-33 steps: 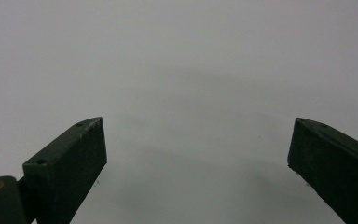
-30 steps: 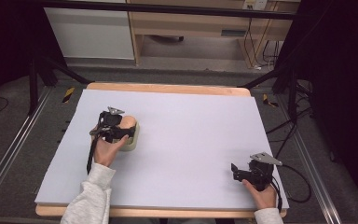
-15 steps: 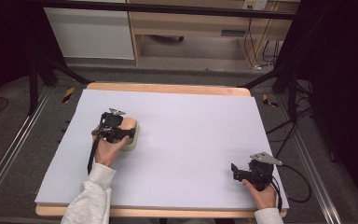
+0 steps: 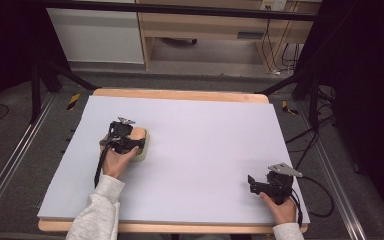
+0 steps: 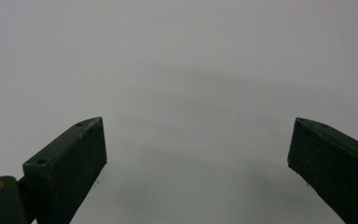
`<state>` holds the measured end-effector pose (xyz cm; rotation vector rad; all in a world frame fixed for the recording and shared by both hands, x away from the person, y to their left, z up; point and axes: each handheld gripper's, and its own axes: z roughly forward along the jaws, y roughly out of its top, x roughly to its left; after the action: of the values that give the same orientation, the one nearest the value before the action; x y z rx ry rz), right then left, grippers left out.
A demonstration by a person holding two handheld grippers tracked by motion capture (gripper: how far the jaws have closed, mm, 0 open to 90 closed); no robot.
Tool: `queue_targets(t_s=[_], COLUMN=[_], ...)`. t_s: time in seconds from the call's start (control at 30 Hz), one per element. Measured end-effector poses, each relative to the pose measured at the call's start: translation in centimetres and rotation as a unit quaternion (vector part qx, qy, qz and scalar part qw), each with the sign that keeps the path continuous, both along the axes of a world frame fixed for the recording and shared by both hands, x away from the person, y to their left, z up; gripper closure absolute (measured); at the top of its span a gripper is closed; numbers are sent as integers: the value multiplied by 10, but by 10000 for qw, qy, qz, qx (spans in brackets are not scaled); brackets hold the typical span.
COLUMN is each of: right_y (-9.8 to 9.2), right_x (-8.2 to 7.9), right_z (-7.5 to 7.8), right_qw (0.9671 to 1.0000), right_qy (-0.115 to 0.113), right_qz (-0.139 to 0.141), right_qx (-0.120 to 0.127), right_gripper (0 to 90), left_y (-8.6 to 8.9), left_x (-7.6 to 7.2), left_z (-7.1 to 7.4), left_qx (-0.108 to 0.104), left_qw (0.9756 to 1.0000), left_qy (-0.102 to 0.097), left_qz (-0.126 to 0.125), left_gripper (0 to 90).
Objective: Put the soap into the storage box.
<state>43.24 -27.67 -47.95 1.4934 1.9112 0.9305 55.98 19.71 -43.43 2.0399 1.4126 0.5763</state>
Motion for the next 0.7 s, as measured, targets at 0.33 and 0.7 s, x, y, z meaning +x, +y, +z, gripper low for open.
queue_targets(t_s=[0.33, 0.7], right_y=[0, 0], right_x=[0, 0], right_z=[0, 0], right_qw=[10000, 10000], right_qy=[4, 8], right_qz=[3, 38], right_qx=[3, 0], right_gripper=[47, 47], left_y=[0, 0], left_x=[2, 3], left_z=[-6, -10], left_qx=[42, 82], left_qw=[10000, 9998], left_qy=[81, 153], left_qz=[22, 55], left_gripper=[316, 316])
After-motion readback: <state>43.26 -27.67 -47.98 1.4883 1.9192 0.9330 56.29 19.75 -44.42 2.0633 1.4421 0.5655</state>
